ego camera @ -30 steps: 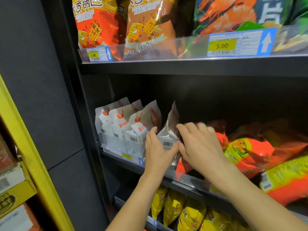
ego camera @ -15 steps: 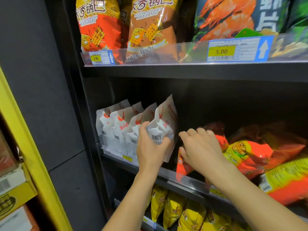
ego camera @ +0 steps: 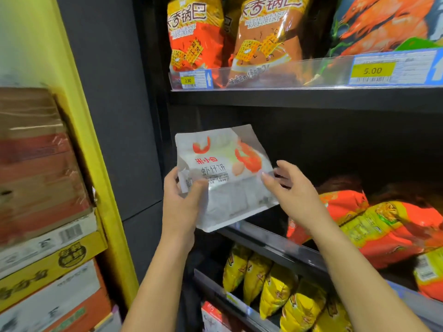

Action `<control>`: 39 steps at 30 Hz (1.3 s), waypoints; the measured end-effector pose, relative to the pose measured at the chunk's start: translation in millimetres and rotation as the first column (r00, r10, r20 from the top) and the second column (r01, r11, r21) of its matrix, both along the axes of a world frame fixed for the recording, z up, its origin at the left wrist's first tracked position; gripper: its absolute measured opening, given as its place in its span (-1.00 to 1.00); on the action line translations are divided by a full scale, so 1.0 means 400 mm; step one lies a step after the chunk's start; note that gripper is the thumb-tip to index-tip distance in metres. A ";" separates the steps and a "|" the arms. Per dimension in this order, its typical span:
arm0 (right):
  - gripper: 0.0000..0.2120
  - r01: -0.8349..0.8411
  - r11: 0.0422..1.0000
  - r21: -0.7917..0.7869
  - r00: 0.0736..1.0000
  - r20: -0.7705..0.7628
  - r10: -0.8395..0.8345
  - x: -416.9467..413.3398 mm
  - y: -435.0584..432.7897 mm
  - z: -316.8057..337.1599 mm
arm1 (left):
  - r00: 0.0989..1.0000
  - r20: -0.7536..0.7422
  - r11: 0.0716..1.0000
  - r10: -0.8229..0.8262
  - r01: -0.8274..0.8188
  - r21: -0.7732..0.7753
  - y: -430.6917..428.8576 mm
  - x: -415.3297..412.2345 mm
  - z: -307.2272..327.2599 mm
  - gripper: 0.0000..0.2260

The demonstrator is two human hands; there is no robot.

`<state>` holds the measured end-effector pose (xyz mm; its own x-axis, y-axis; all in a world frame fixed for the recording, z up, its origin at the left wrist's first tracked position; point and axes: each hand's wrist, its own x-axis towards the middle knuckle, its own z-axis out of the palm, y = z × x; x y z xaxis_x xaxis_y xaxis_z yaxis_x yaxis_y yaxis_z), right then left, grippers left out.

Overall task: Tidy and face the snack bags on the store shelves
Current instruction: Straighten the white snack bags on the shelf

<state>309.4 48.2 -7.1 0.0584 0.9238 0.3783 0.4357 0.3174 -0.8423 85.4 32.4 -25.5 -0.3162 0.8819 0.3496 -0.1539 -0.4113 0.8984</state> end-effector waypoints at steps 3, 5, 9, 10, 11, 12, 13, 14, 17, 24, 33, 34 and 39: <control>-0.39 -0.210 0.972 -0.105 0.964 -0.191 0.188 -0.044 -0.003 -0.009 | 0.993 0.062 0.994 -0.097 0.100 -0.051 -0.044 -0.050 0.009 -0.58; -0.47 -0.310 0.940 -0.145 0.931 -0.246 0.269 -0.065 -0.009 -0.027 | 0.990 0.059 0.989 -0.127 0.131 -0.071 -0.077 -0.081 0.015 -0.57; -0.58 -0.453 0.863 -0.223 0.822 -0.479 0.307 -0.111 -0.037 -0.068 | 0.985 0.040 0.976 -0.170 0.174 -0.132 -0.145 -0.137 0.017 -0.57; -0.58 -0.494 0.837 -0.237 0.768 -0.571 0.291 -0.124 -0.047 -0.076 | 0.977 0.047 0.966 -0.207 0.212 -0.148 -0.159 -0.150 0.016 -0.53; -0.55 -0.535 0.809 -0.242 0.703 -0.659 0.268 -0.138 -0.056 -0.088 | 0.966 0.069 0.953 -0.247 0.256 -0.161 -0.178 -0.161 0.019 -0.49; -0.52 -0.573 0.783 -0.242 0.633 -0.737 0.236 -0.151 -0.065 -0.101 | 0.959 0.104 0.944 -0.265 0.280 -0.177 -0.199 -0.170 0.025 -0.48; -0.50 -0.600 0.764 -0.235 0.573 -0.793 0.206 -0.162 -0.074 -0.116 | 0.952 0.161 0.939 -0.262 0.290 -0.185 -0.220 -0.180 0.031 -0.48; -0.49 -0.614 0.758 -0.221 0.521 -0.834 0.179 -0.174 -0.082 -0.131 | 0.943 0.219 0.937 -0.252 0.294 -0.190 -0.236 -0.193 0.032 -0.46; -0.50 -0.641 0.744 -0.188 0.441 -0.884 0.157 -0.204 -0.113 -0.166 | 0.915 0.332 0.933 -0.231 0.305 -0.190 -0.282 -0.236 0.030 -0.37; -0.53 -0.623 0.768 -0.149 0.480 -0.848 0.225 -0.269 -0.185 -0.176 | 0.990 0.037 0.953 -0.138 0.143 -0.268 -0.380 -0.280 0.006 -0.60; -0.38 -0.467 0.865 -0.183 0.805 -0.494 0.330 -0.332 -0.253 -0.145 | 0.993 -0.122 0.950 0.002 -0.040 -0.310 -0.399 -0.327 -0.076 -0.36; -0.43 -0.489 0.855 -0.176 0.786 -0.514 0.343 -0.329 -0.262 -0.138 | 0.998 -0.053 0.951 -0.016 -0.001 -0.310 -0.398 -0.336 -0.089 -0.42; -0.46 -0.563 0.816 -0.135 0.680 -0.636 0.364 -0.310 -0.313 -0.100 | 0.905 0.419 0.930 -0.074 0.215 -0.300 -0.408 -0.361 -0.142 -0.66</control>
<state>185.5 -77.0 -47.0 -0.3022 0.9450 0.1254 -0.2780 0.0384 -0.9598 -59.1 -130.7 -82.2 -0.2251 0.9695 -0.0972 -0.5575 -0.0463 0.8289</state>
